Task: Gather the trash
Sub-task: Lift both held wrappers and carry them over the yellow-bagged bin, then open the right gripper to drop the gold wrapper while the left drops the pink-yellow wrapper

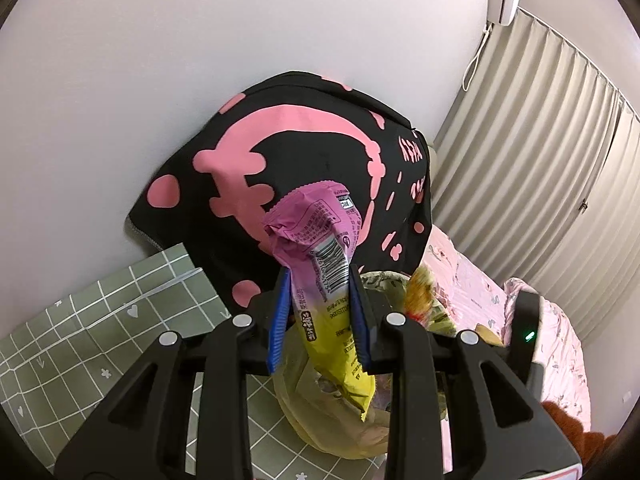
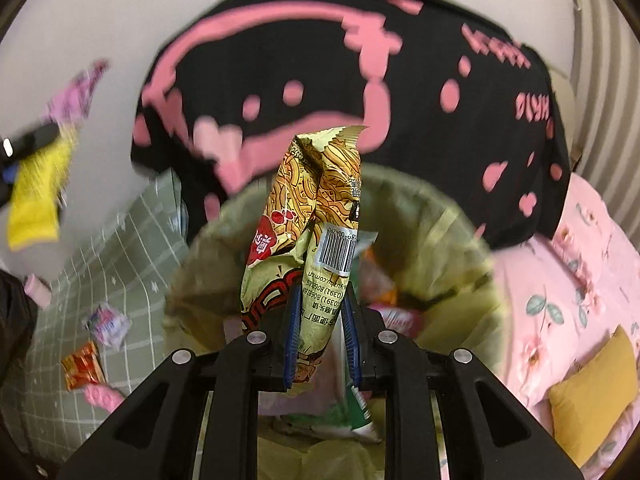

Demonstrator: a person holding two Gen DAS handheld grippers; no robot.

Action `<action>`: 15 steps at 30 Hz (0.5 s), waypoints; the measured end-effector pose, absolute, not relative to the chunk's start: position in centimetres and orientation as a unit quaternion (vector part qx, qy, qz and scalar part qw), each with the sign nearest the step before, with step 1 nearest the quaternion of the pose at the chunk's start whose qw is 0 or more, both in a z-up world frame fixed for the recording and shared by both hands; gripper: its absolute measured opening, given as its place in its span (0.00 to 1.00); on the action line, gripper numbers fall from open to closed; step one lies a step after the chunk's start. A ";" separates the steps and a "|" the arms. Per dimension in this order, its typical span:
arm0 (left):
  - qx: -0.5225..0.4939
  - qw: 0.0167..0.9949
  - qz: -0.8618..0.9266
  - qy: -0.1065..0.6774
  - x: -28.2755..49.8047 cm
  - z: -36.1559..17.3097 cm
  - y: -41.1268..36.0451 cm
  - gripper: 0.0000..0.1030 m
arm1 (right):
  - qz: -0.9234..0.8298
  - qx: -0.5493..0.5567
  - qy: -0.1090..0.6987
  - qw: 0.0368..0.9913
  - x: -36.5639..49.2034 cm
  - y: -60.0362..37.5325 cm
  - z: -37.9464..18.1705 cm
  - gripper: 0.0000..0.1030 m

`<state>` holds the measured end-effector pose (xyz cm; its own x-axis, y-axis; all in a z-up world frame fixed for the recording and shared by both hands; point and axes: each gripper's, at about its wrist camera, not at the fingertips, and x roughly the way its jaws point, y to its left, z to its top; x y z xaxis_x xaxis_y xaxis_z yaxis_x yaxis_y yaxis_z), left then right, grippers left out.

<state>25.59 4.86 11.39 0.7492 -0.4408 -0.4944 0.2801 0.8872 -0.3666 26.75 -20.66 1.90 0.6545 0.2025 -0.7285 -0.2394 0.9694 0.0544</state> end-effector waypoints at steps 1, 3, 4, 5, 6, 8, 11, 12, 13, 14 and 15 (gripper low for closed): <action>-0.139 0.925 -0.193 0.297 25.5 11.3 5.1 0.25 | 0.123 -0.028 0.410 0.903 26.8 -20.3 0.9 0.19; -0.141 0.925 -0.190 0.297 25.2 11.4 5.4 0.25 | 0.125 -0.036 0.426 0.895 27.0 -19.7 -0.4 0.19; -0.140 0.927 -0.187 0.294 25.0 11.5 5.6 0.25 | 0.125 -0.040 0.430 0.893 27.1 -19.5 -0.7 0.19; -0.141 0.928 -0.184 0.290 24.8 11.6 6.0 0.25 | 0.127 -0.044 0.434 0.891 27.1 -19.2 -1.1 0.19; -0.145 0.929 -0.180 0.288 24.7 11.6 6.4 0.25 | 0.128 -0.047 0.436 0.890 27.1 -19.0 -1.3 0.19; -0.154 0.930 -0.173 0.286 24.7 11.6 7.2 0.25 | 0.127 -0.044 0.438 0.889 27.1 -18.8 -1.2 0.19; -0.168 0.928 -0.164 0.291 24.8 11.3 8.0 0.25 | 0.133 -0.034 0.439 0.888 27.0 -18.9 -0.8 0.19; -0.169 0.927 -0.163 0.292 24.8 11.3 8.1 0.25 | 0.136 -0.033 0.436 0.889 26.7 -18.9 -0.5 0.19; -0.170 0.927 -0.162 0.292 24.8 11.1 8.2 0.25 | 0.143 -0.031 0.431 0.891 26.4 -18.9 -0.2 0.19; -0.169 0.926 -0.163 0.294 24.8 11.0 8.1 0.25 | 0.146 -0.031 0.428 0.892 26.3 -18.8 0.1 0.22; -0.169 0.925 -0.164 0.296 24.9 10.9 8.0 0.25 | 0.147 -0.032 0.423 0.894 25.9 -18.8 0.4 0.34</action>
<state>24.90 8.01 10.88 0.7704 -0.4045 -0.4929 0.2036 0.8886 -0.4110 25.95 -18.85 0.44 0.5990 0.2350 -0.7655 -0.2896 0.9548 0.0665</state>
